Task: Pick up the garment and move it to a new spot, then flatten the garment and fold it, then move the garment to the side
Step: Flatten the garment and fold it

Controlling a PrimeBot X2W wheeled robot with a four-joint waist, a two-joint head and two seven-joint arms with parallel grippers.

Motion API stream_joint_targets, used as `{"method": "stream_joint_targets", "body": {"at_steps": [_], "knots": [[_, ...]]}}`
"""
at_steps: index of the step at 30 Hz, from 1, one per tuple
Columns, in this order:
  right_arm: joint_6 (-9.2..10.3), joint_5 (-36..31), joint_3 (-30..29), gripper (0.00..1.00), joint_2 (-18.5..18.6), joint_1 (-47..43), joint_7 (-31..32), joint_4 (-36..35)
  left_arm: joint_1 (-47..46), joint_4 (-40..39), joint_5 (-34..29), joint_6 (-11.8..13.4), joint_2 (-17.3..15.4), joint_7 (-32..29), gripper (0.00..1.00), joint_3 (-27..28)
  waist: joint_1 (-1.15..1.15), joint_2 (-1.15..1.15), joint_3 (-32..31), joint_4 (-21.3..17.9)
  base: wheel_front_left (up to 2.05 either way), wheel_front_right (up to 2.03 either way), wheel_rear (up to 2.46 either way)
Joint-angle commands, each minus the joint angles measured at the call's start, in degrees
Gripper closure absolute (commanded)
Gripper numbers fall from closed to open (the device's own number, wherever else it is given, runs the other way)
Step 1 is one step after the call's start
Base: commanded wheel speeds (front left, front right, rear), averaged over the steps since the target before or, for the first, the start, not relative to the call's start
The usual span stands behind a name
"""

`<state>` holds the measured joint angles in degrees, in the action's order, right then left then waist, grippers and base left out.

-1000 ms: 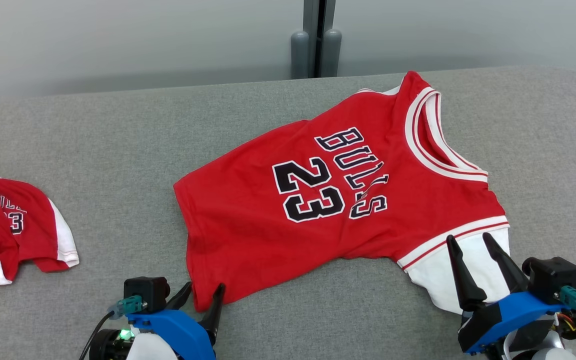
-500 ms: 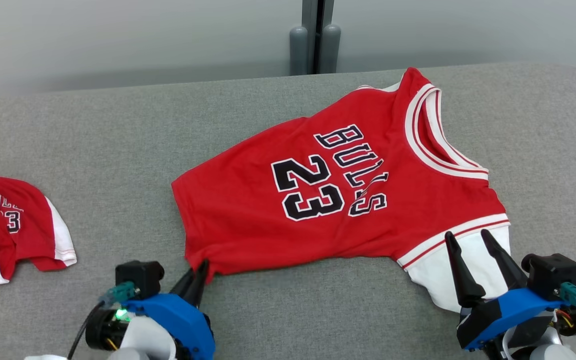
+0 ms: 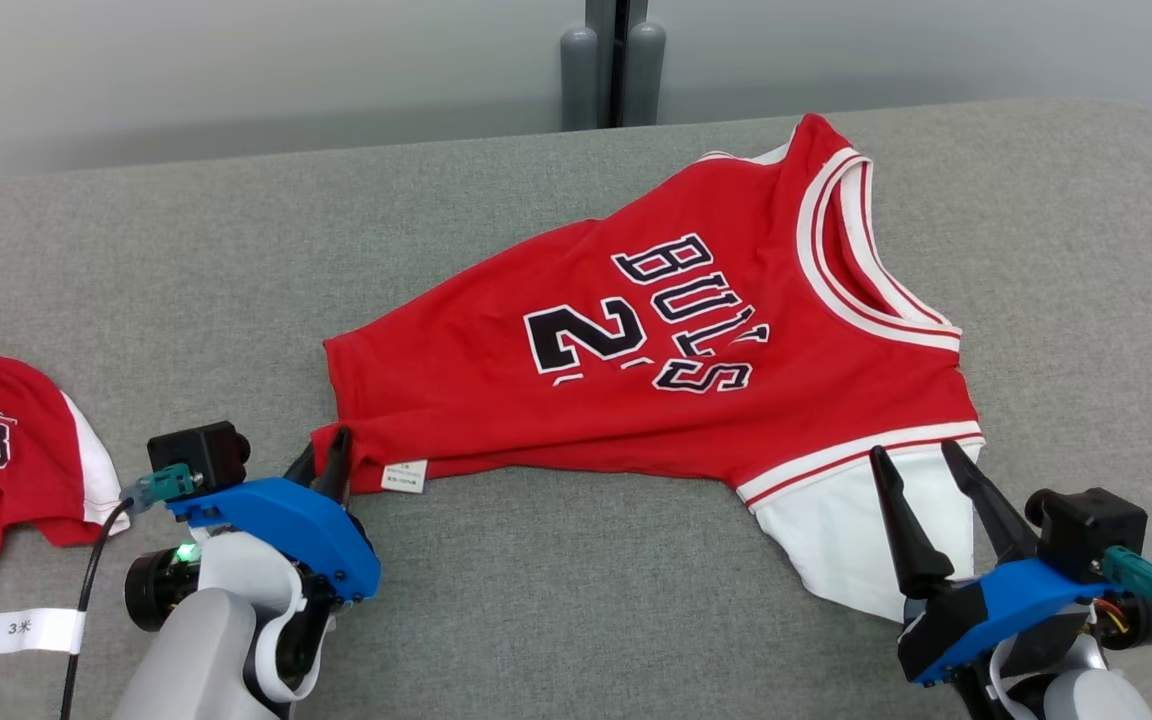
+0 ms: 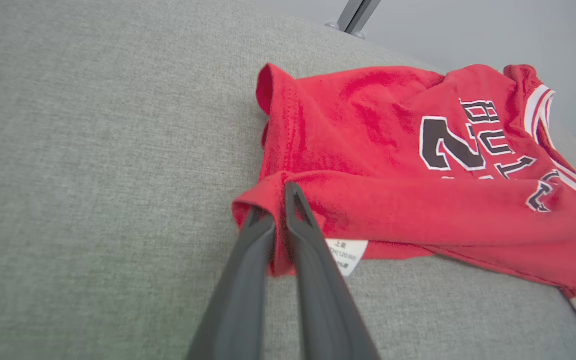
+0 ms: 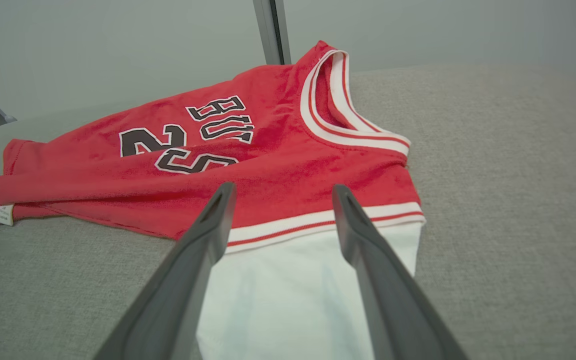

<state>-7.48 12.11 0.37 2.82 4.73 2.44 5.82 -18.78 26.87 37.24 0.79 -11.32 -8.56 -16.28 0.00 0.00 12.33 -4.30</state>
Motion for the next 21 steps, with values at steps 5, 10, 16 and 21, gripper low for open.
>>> {"method": "stream_joint_targets", "body": {"at_steps": [5, 10, 16, 21], "knots": [[-0.03, -0.5, -1.6, 0.00, 0.1, -0.2, -0.3, 0.1, 1.4, 0.8, -0.6, -1.1, 0.0, 4.7, 0.00, 0.2, 0.00, 0.00, -1.7, 0.4, 0.00, 0.00, 0.00], [-0.03, -0.7, -2.9, 0.00, 0.1, -1.3, 0.2, -0.4, 5.0, -2.0, -1.8, -1.8, -0.4, 11.2, 0.00, 0.2, 0.00, 0.00, -4.1, 1.8, 0.00, 0.00, 0.00], [-0.03, -1.0, -3.3, 0.00, 0.1, -2.0, 0.3, -1.2, 8.5, -5.6, -4.4, -1.6, -1.6, 17.5, 0.00, -0.1, 0.00, 0.00, -6.2, 3.0, 0.00, 0.00, 0.00], [-0.03, -0.8, -3.7, 0.00, 0.1, -3.2, -0.1, -1.1, 11.5, -8.8, -8.2, 0.0, -2.9, 22.5, 0.00, 0.4, 0.00, 0.00, -8.0, 3.7, 0.00, 0.00, 0.00]]}}
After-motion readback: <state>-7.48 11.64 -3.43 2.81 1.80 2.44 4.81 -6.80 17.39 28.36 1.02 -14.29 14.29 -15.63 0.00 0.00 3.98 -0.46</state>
